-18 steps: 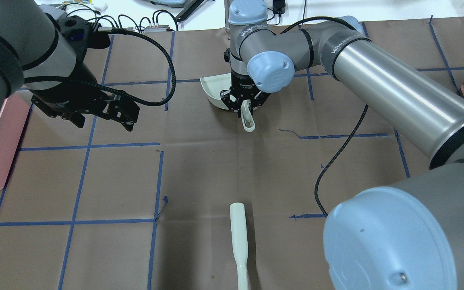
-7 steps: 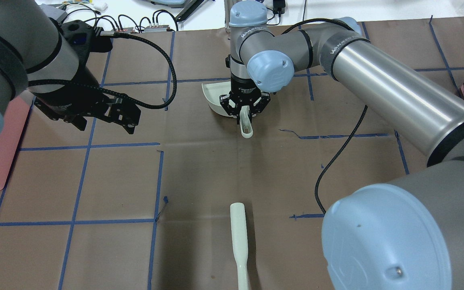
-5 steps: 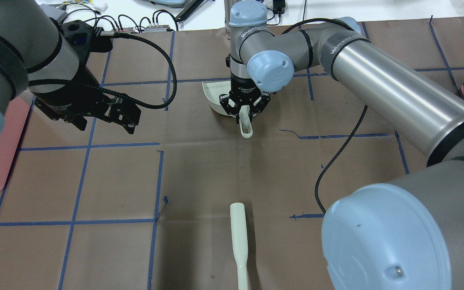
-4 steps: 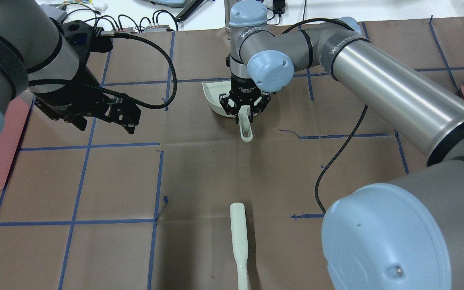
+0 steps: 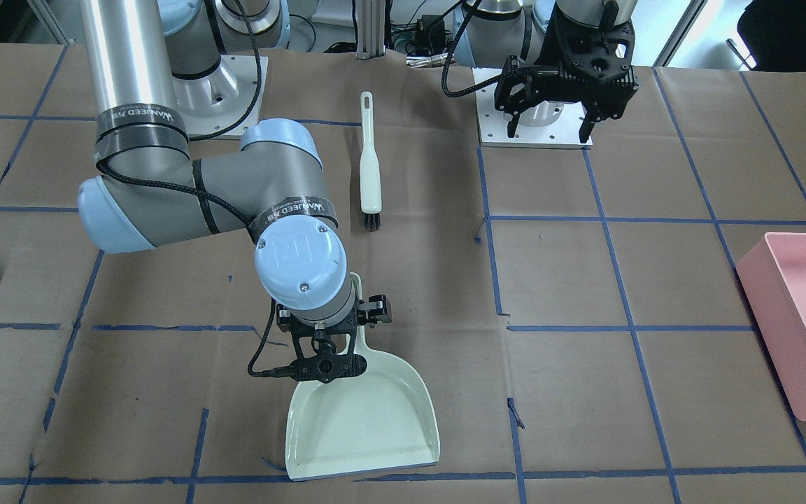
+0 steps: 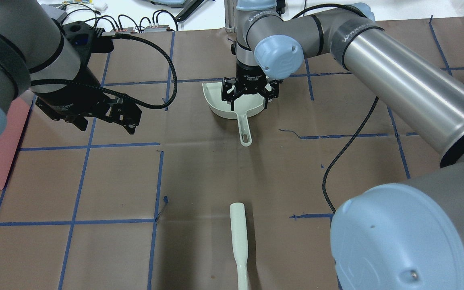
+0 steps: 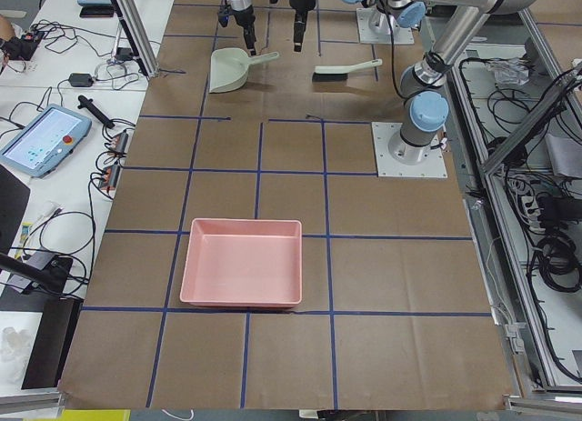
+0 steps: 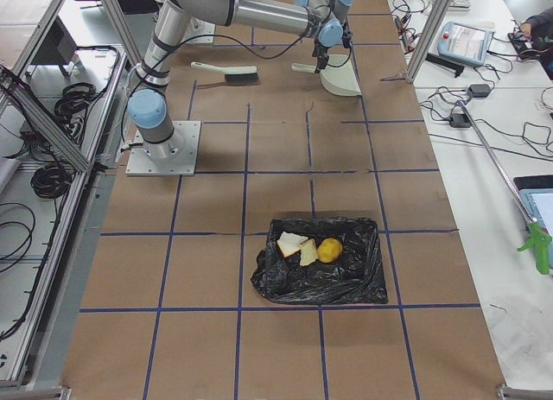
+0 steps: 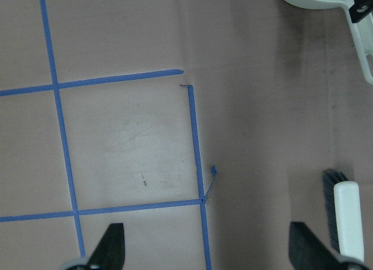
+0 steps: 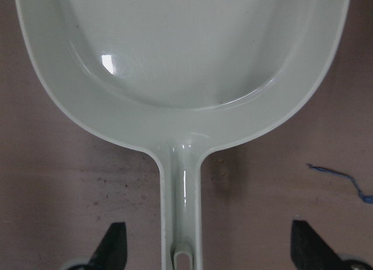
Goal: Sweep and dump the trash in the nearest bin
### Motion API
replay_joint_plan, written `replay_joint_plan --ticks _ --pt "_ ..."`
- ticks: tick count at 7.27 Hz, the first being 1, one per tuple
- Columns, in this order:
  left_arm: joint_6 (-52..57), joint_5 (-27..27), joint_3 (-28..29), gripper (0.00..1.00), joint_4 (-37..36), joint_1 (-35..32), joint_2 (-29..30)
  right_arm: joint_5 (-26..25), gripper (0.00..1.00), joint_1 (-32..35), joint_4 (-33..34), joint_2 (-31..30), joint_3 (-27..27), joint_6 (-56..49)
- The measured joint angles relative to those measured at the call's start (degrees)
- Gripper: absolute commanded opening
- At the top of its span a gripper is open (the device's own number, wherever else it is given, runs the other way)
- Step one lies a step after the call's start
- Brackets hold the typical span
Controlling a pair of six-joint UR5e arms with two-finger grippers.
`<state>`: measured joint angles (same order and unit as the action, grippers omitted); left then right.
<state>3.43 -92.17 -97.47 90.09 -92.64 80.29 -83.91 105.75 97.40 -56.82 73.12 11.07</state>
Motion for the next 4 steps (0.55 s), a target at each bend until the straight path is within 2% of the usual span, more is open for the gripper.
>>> replay_joint_plan --ticks 2,4 --pt "0.0 0.1 0.0 1.0 0.0 0.0 0.1 -0.7 1.0 -2.0 -7.1 -2.1 -4.2 -3.9" --pt "0.0 0.1 0.0 1.0 0.0 0.0 0.0 -2.5 1.0 -5.9 -12.1 -6.0 -4.9 -11.7"
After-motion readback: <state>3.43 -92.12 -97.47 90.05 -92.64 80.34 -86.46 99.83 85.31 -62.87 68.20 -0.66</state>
